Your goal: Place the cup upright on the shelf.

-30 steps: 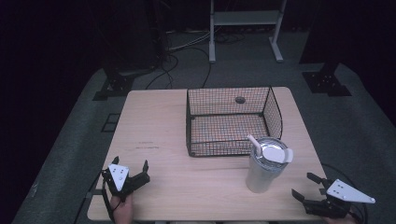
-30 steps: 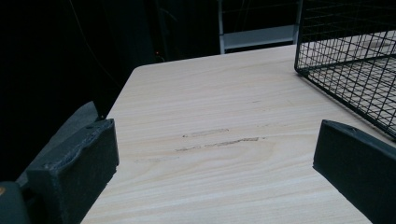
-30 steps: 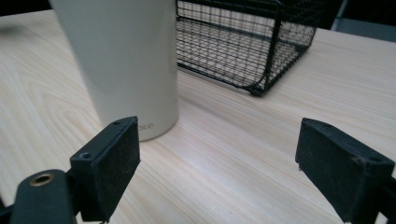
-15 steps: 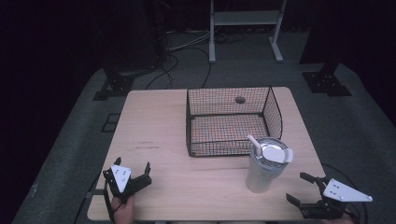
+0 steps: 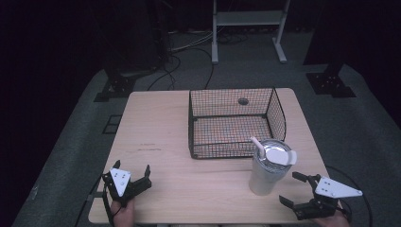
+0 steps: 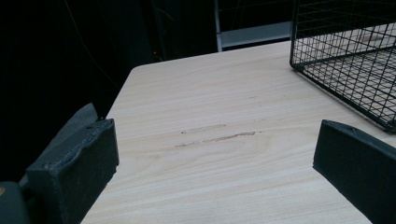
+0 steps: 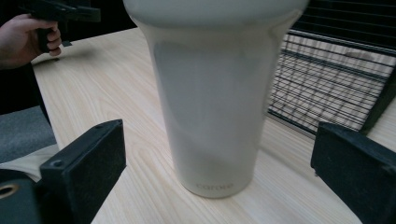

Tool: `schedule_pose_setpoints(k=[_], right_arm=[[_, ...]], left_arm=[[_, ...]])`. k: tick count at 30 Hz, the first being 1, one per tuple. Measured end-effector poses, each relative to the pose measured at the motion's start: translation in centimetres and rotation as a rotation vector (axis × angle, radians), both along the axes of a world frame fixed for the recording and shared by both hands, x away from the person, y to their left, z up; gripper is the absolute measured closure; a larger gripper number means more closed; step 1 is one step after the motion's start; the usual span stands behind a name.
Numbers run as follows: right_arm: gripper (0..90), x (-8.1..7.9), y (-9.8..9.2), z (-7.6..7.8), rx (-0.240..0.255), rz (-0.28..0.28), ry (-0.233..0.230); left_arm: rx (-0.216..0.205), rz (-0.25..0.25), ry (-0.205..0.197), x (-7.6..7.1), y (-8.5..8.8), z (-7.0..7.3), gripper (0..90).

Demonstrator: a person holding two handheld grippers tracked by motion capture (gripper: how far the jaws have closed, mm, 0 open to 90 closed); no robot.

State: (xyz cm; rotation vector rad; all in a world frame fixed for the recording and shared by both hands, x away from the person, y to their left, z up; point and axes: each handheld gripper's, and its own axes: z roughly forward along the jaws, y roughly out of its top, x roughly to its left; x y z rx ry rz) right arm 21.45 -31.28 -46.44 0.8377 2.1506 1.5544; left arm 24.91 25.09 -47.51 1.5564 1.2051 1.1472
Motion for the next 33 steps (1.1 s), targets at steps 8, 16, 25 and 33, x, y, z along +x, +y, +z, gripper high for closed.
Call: schedule_pose_setpoints(k=[8, 16, 25, 33], right_arm=[[2.3, 1.5, 1.4, 0.2, -0.024, 0.006, 0.01], [2.3, 2.9, 2.5, 0.5, -0.023, 0.006, 0.01], [2.3, 3.9, 3.7, 0.5, -0.035, 0.013, 0.003], [1.6, 4.4, 4.4, 0.5, -0.017, 0.018, -0.035]], left_arm=[[-0.01, 0.006, -0.006, 0.0, 0.2, 0.0, 0.0], [0.003, -0.006, -0.004, 0.0, 0.0, 0.0, 0.0], [-0.011, 0.0, -0.007, 0.0, 0.2, 0.0, 0.0], [-0.006, -0.002, -0.002, 0.0, 0.1, 0.0, 0.0]])
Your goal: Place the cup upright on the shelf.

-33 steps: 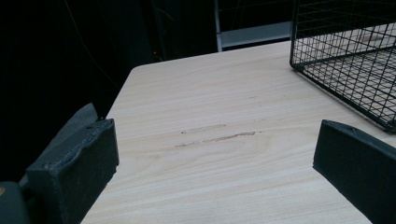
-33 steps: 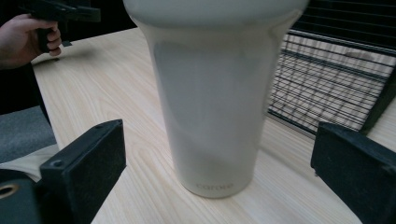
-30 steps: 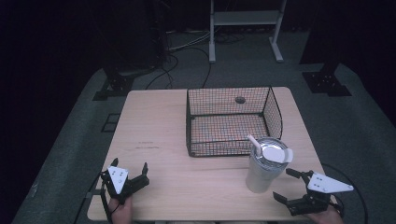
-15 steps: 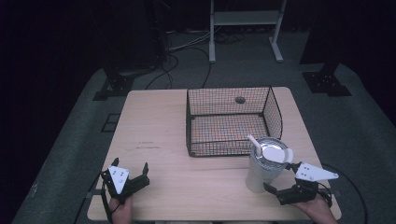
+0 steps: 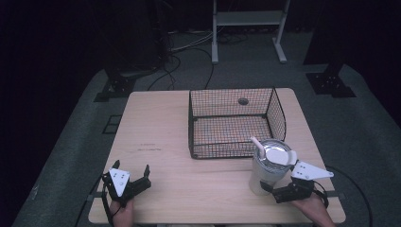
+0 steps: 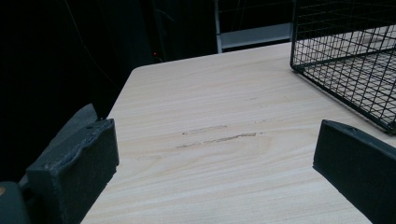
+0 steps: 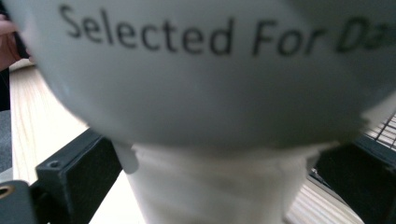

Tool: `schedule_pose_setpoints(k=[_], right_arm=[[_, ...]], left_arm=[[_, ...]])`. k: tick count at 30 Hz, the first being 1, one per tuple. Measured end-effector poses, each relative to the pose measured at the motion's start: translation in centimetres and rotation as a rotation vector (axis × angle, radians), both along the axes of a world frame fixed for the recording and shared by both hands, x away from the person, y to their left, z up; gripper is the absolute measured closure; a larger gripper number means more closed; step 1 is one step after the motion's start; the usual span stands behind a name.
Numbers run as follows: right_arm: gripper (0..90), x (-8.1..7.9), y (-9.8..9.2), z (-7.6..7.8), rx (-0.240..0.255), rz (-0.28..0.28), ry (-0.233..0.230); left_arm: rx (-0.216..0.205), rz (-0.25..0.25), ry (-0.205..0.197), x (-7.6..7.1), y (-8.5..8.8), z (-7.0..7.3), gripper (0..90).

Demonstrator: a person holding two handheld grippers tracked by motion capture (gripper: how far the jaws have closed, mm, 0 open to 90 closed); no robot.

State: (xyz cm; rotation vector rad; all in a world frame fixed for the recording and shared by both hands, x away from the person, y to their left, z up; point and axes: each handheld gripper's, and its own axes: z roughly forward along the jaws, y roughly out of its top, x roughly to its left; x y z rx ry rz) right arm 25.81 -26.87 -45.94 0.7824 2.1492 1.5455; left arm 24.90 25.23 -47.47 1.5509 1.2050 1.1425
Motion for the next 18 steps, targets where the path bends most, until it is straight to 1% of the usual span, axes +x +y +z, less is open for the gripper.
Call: schedule_pose_setpoints(k=[5, 8, 10, 11, 13, 14, 15, 18], right_arm=[[1.6, 0.1, 0.4, -0.1, 0.016, -0.001, -0.001], [1.6, 0.3, 0.7, -0.2, 0.021, -0.004, -0.006], [1.7, 0.4, 1.0, -0.2, 0.032, 0.0, -0.02], [2.0, 0.4, 1.0, -0.3, 0.044, 0.002, -0.021], [2.0, 0.4, 1.0, -0.3, 0.05, 0.001, -0.023], [2.9, 0.4, 1.0, -0.2, 0.056, -0.002, -0.022], [6.9, 0.5, 1.0, -0.2, 0.064, 0.008, -0.026], [7.2, 0.5, 1.1, -0.2, 0.073, 0.007, -0.036]], left_arm=[[-0.005, 0.004, -0.007, 0.0, 0.1, 0.0, 0.0], [0.0, 0.002, -0.002, -0.1, 0.1, 0.0, 0.0], [0.003, 0.001, -0.002, -0.1, 0.1, 0.0, 0.0], [0.003, 0.001, -0.002, -0.1, 0.1, 0.0, 0.0], [0.002, 0.0, -0.001, -0.1, 0.1, 0.0, 0.0], [0.001, 0.0, 0.0, -0.1, 0.1, 0.0, 0.0], [0.001, 0.0, -0.001, -0.1, 0.1, 0.0, 0.0], [0.002, 0.0, -0.001, -0.1, 0.1, 0.0, 0.0]])
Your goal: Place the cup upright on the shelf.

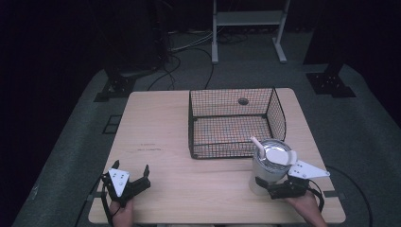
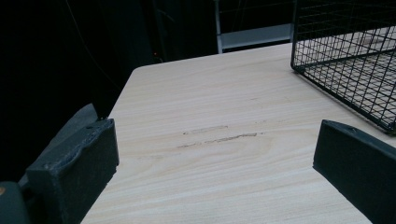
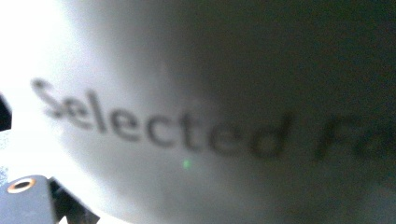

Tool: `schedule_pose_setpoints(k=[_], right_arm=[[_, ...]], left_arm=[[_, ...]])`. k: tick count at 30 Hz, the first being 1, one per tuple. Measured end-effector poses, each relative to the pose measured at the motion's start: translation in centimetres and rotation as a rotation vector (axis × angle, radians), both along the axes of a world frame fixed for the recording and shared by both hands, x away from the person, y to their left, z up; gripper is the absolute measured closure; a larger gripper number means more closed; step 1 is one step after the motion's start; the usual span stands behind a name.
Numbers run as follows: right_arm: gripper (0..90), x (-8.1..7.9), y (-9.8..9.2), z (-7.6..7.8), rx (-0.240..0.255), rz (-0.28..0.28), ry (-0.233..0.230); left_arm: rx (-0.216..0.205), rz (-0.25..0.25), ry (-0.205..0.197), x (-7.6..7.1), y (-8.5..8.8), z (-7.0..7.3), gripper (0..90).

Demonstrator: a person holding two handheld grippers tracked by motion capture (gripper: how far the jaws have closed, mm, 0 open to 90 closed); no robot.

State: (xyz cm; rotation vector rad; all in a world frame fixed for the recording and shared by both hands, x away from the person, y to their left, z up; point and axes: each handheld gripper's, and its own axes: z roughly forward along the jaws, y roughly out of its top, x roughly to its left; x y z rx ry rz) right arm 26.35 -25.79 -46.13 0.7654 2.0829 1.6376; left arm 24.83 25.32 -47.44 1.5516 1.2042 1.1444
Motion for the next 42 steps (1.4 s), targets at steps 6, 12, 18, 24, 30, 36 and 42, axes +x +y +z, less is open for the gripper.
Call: schedule_pose_setpoints(k=[6, 12, 18, 24, 30, 36, 42], right_arm=[[7.6, -0.1, 0.1, 0.0, 0.0, -0.007, -0.006], [7.9, -0.1, 0.0, 0.0, 0.001, -0.003, -0.019], [7.6, 0.0, -0.1, 0.2, 0.021, 0.003, -0.009], [7.6, 0.1, -0.3, 0.2, 0.038, -0.002, 0.001], [7.6, 0.3, -0.6, 0.9, 0.062, -0.012, -0.012], [7.6, 0.6, -0.4, 2.0, 0.055, -0.015, -0.01], [7.6, 1.1, 0.3, 3.5, 0.048, 0.005, -0.017]], left_arm=[[-0.008, 0.005, -0.008, 0.0, 0.1, 0.0, 0.0], [-0.006, 0.006, -0.004, 0.0, 0.1, 0.0, 0.0], [-0.009, 0.007, -0.005, -0.1, 0.3, 0.0, 0.0], [-0.018, 0.018, -0.007, -0.2, 0.6, 0.0, 0.0], [-0.019, 0.018, -0.005, -0.2, 0.5, 0.0, 0.0], [-0.013, 0.013, -0.003, -0.2, 0.4, -0.1, 0.0], [-0.016, 0.015, -0.003, -0.2, 0.4, -0.1, 0.0]])
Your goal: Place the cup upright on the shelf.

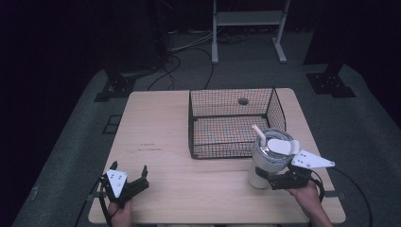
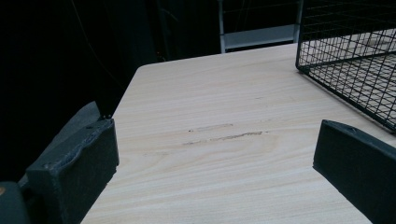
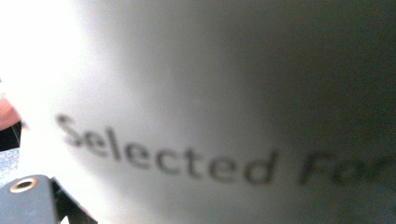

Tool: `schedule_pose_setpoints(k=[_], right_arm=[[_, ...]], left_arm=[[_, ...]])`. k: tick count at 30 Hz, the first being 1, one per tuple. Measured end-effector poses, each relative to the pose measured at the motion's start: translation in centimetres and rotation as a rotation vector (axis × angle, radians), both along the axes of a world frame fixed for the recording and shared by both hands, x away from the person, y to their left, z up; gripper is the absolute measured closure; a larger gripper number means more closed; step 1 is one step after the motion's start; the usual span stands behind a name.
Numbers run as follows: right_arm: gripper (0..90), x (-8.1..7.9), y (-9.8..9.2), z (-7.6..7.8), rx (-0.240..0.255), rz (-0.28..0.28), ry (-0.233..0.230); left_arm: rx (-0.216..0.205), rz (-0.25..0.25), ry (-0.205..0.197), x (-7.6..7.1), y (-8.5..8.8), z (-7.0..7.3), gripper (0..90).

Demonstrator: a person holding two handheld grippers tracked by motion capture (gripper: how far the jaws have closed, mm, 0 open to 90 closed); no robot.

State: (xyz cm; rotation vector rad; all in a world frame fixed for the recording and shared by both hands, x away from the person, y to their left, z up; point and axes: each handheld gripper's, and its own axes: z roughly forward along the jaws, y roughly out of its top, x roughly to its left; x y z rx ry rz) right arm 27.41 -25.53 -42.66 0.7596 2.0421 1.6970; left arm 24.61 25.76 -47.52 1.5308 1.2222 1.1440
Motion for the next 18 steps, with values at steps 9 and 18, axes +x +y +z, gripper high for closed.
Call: schedule_pose_setpoints(k=[9, 18], right_arm=[[7.6, 0.8, 1.6, 3.4, -0.01, 0.047, -0.019], [7.6, 2.1, 2.9, 6.8, -0.007, 0.072, -0.043]], left_arm=[[-0.002, 0.004, -0.001, 0.0, 0.0, 0.0, 0.0], [0.004, 0.005, 0.003, 0.0, 0.1, 0.0, 0.0]])
